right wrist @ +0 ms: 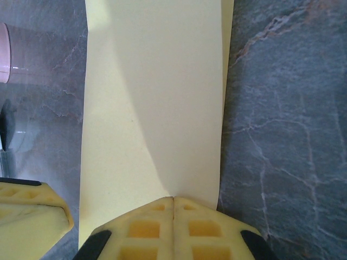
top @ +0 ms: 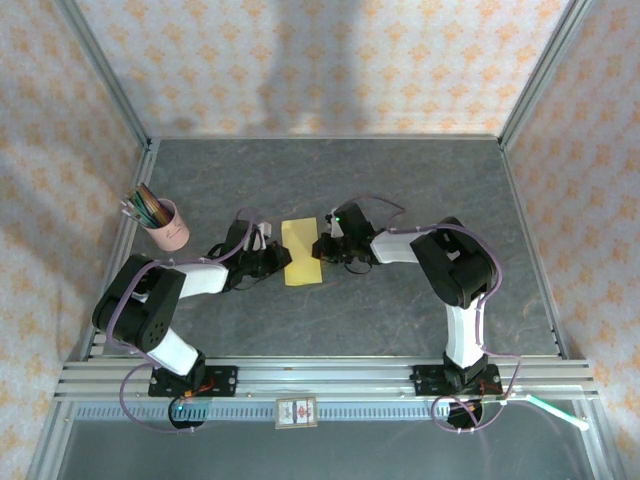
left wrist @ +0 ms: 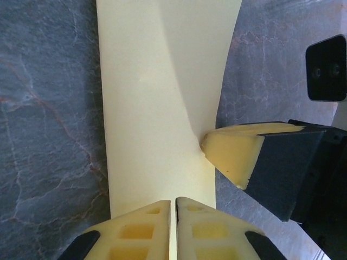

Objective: Fold a paper plane with a square sheet of paper (pick it up from the middle)
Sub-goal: First fold in half a square sheet of paper at the center of the table.

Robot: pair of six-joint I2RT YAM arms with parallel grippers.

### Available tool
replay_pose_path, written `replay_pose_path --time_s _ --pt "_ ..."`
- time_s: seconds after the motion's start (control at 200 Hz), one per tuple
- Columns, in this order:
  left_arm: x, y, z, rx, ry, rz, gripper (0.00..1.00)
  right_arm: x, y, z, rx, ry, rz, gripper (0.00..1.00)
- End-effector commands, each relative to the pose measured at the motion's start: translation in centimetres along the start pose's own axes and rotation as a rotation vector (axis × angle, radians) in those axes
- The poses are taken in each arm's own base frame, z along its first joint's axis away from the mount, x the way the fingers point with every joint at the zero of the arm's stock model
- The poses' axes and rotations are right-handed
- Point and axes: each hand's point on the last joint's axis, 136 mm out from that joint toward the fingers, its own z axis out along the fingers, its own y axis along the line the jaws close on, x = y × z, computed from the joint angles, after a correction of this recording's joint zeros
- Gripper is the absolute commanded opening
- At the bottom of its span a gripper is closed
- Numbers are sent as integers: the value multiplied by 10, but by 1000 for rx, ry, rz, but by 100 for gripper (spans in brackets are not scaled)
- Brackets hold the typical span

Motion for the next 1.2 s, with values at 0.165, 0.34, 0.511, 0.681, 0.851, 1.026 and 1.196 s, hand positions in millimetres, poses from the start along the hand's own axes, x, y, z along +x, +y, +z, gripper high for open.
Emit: replay_pose_path --time_s 0.165,0.34,0.511,0.681,0.851,1.026,1.196 --pt "10 10 5 -18 38 15 12 54 -115 6 384 110 90 0" --pt "15 19 8 -46 60 20 12 55 -116 5 386 110 92 0" --pt "21 28 9 -65 74 17 12 54 -114 4 383 106 92 0" --pt "24 33 9 -77 80 15 12 53 -112 3 378 102 91 0" --pt "26 37 11 -89 90 18 12 51 -109 3 369 100 93 0" --pt "32 41 12 -106 122 40 12 38 -92 -1 326 71 80 0" --pt "48 35 18 -99 192 95 12 21 -65 -13 258 35 58 4"
